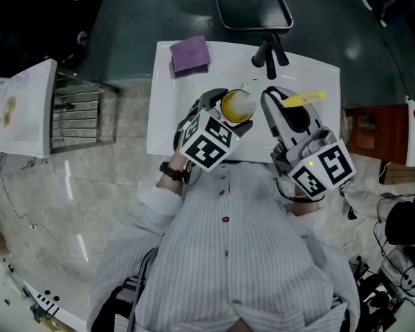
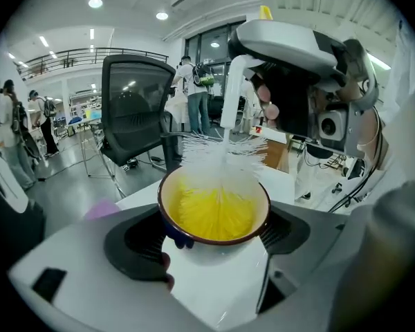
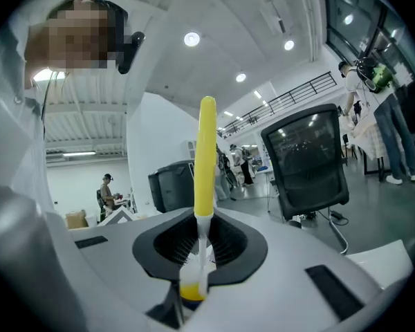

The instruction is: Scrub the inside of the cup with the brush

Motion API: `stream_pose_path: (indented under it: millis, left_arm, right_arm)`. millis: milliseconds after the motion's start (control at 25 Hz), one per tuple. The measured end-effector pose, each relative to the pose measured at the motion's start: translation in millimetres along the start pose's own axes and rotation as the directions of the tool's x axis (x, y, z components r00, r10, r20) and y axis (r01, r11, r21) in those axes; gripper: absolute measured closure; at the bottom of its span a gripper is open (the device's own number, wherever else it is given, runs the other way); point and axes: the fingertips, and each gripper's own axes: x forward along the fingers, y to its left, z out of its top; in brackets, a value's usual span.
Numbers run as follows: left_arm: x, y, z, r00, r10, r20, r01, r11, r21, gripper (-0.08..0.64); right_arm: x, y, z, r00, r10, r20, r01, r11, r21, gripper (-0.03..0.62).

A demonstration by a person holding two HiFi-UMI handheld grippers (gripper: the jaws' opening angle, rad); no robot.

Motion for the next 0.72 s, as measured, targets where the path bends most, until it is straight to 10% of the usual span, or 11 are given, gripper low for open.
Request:
stream_pose_path:
  millis: [720]
  left_arm:
    - [-4, -26, 16, 0.996, -0.069, 0.062, 0.067, 0.997, 0.029, 0.158]
  right_arm:
    - [41, 25, 13, 0.996, 0.084, -0.031, -0.086, 0.993, -0.084, 0.532]
